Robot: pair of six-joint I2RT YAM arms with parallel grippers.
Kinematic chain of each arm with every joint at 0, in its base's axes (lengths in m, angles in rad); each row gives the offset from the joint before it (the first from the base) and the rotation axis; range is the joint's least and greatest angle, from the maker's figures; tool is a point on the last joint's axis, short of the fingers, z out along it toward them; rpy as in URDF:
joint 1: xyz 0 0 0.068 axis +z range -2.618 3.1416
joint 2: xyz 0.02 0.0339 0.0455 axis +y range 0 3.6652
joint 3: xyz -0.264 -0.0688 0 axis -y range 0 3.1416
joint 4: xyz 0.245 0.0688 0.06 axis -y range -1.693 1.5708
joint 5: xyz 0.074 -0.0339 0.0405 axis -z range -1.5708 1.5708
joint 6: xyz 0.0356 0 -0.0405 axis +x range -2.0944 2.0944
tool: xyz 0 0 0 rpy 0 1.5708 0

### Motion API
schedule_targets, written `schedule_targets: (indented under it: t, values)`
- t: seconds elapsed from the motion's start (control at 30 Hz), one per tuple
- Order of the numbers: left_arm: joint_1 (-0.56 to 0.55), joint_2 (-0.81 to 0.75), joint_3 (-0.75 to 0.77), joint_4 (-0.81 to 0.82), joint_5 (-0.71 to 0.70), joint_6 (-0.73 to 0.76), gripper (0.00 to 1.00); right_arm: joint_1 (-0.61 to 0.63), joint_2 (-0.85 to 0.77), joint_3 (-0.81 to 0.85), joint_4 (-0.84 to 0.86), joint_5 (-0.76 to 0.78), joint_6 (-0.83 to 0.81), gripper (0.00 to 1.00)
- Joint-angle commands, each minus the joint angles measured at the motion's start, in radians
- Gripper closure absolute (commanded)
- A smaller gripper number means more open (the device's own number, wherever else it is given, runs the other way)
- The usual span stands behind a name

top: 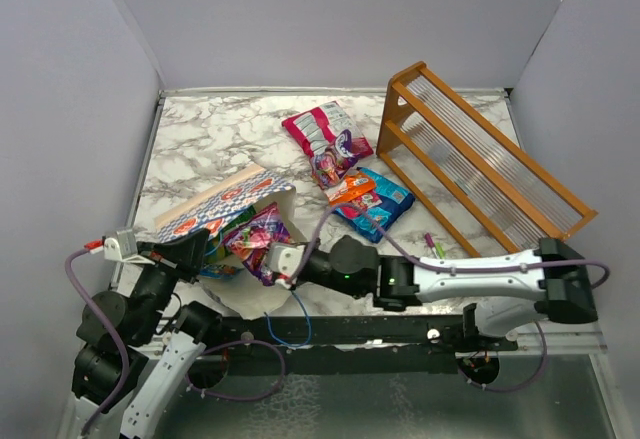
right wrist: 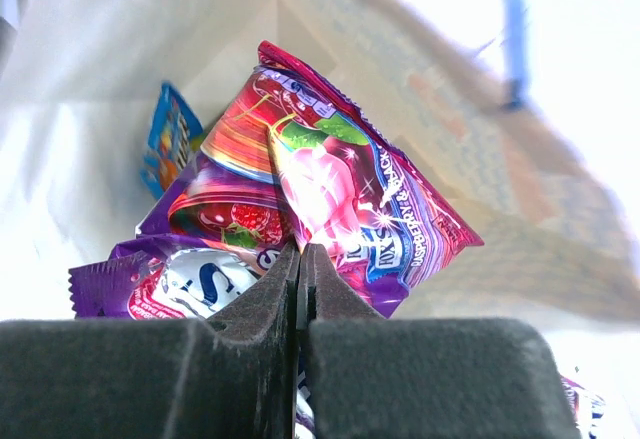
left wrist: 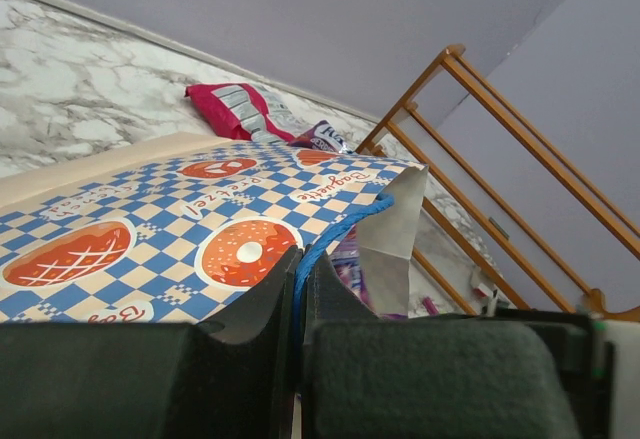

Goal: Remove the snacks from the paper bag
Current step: Take out the snack from the paper bag, then place the snack at the center of the board.

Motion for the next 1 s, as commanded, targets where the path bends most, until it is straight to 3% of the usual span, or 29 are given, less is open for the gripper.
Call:
schedule_targets:
  t: [0.0,0.13,0.27,0.47,0.73,0.97]
  values:
    - [0.001,-0.015,0.002,-0.018,0.063,-0.032,1.0,0.008,-0.175,-0.1,-0.003,-0.172,0.089,0.99]
    - [0.0,-0.015,-0.012,-0.069,0.112,-0.08,1.0,0.008,-0.267,-0.163,-0.006,-0.245,0.128,0.99]
    - [0.001,-0.014,-0.026,-0.096,0.066,-0.101,1.0,0.008,-0.374,-0.21,-0.032,-0.32,0.122,0.99]
    - [0.024,-0.008,-0.057,-0.098,0.022,-0.134,1.0,0.007,-0.574,-0.284,-0.058,-0.254,0.059,0.99]
    - [0.025,-0.005,-0.049,-0.115,-0.075,-0.19,1.0,0.008,-0.69,-0.29,-0.038,0.109,0.062,0.99]
    - [0.026,-0.005,-0.056,-0.101,-0.057,-0.183,1.0,-0.017,-0.561,-0.278,0.049,0.636,0.148,0.99]
